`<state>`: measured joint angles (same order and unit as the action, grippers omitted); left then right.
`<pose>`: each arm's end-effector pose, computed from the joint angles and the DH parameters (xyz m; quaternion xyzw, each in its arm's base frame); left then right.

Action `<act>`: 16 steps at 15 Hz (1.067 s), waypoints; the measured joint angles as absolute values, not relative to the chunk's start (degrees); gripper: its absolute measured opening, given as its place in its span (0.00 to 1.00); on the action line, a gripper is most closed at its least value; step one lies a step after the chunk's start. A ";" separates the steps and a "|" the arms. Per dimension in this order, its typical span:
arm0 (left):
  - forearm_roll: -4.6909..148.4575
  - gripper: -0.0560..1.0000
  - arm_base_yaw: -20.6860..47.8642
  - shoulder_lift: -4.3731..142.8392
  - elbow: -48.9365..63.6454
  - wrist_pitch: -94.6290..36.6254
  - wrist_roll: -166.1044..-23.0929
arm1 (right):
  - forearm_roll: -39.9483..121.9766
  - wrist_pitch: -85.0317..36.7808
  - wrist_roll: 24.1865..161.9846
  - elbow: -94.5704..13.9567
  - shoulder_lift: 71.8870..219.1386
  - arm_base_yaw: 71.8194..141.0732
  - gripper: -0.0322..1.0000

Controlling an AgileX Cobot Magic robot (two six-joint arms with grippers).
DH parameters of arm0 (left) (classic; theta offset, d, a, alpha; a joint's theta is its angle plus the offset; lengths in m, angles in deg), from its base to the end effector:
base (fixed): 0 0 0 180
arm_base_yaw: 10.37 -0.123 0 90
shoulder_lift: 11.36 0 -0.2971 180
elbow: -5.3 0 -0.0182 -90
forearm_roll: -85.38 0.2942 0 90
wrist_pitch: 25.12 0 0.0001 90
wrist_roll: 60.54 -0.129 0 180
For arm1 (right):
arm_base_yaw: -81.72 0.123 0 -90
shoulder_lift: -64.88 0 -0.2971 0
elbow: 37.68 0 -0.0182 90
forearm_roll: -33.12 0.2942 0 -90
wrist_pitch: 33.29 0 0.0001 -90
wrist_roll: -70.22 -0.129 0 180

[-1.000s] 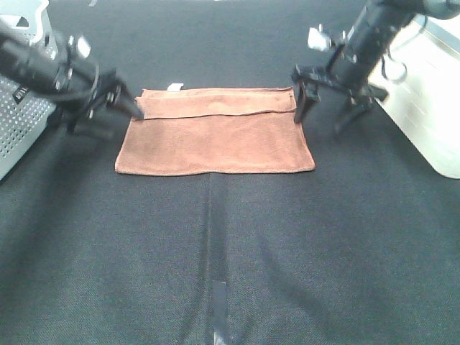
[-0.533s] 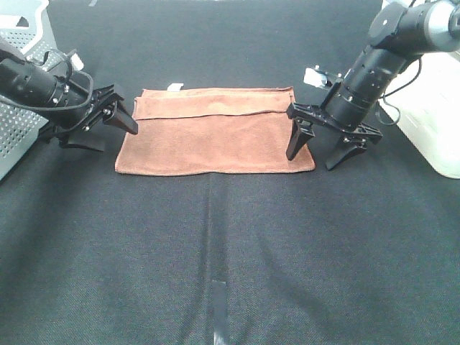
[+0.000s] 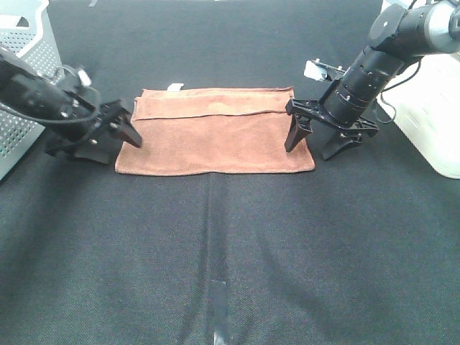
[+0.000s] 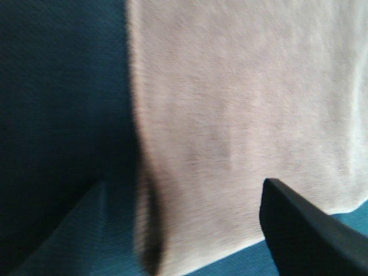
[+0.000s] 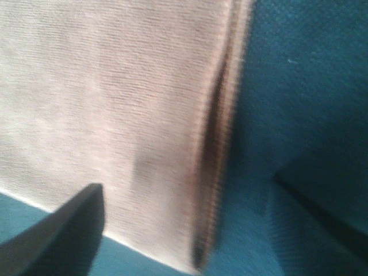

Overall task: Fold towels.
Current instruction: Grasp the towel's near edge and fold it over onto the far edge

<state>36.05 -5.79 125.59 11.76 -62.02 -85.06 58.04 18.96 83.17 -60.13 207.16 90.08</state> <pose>0.4920 -0.0984 0.0433 -0.0675 0.9507 -0.2641 0.1478 0.5099 0.1184 0.0547 -0.0622 0.9795 0.1765 0.0746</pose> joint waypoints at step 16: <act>53.41 0.06 -2.93 121.07 11.88 -71.99 -78.47 | 62.68 20.17 81.63 -48.95 200.98 90.60 0.03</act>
